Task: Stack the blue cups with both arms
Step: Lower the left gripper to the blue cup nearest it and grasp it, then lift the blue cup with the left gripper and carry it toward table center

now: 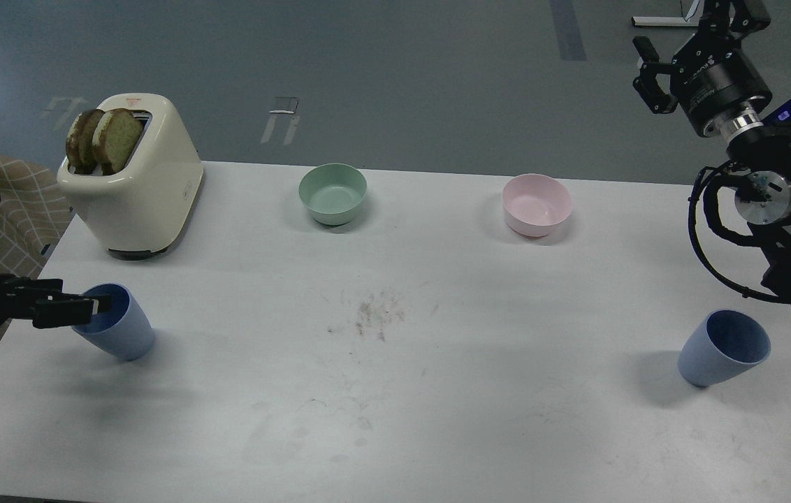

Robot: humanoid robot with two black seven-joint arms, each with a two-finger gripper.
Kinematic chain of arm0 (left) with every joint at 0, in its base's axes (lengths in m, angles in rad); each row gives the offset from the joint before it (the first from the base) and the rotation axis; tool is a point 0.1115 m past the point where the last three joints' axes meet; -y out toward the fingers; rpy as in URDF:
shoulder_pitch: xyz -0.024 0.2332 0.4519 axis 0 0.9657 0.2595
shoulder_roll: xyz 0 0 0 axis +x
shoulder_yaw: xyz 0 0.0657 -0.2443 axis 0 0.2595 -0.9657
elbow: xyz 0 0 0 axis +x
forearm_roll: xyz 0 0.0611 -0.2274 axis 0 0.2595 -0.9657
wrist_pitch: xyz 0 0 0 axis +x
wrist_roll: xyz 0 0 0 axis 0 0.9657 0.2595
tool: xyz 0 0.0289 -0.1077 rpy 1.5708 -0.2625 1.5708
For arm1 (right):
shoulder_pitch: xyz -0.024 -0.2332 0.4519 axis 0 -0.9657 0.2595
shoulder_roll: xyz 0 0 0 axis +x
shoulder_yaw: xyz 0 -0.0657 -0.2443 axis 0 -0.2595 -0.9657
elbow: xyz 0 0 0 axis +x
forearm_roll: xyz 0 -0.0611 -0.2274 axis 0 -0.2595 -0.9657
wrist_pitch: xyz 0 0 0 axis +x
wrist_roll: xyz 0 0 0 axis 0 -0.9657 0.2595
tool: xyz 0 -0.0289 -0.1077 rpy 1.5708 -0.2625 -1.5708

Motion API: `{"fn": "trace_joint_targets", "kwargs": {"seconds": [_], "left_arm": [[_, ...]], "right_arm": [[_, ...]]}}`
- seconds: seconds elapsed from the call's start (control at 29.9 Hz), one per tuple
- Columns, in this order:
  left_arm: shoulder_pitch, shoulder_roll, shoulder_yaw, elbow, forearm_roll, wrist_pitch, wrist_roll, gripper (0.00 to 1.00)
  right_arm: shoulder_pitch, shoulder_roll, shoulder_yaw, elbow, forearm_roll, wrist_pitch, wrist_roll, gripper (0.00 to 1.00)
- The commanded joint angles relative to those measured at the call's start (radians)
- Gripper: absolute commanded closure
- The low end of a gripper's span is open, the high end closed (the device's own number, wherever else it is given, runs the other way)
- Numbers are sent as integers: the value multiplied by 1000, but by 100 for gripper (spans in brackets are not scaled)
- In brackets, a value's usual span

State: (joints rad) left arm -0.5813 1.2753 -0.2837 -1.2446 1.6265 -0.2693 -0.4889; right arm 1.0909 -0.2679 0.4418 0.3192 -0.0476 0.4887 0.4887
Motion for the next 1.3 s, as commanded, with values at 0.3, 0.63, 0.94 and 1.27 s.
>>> {"fn": "trace_joint_targets", "kwargs": {"seconds": [0.3, 0.63, 0.94, 1.27], "left_arm": [[3, -31, 11, 37, -1, 1, 0, 90], [1, -30, 8, 37, 9, 2, 0, 100], [-55, 13, -6, -48, 10, 4, 0, 100], [-320, 0, -6, -254, 72, -88, 0, 100]], "right_arm": [[-2, -2, 0, 6, 0, 0, 0, 0], [-2, -1, 0, 6, 0, 0, 0, 0], [10, -2, 0, 6, -3, 0, 0, 0], [219, 27, -106, 1, -17, 0, 0, 0]]}}
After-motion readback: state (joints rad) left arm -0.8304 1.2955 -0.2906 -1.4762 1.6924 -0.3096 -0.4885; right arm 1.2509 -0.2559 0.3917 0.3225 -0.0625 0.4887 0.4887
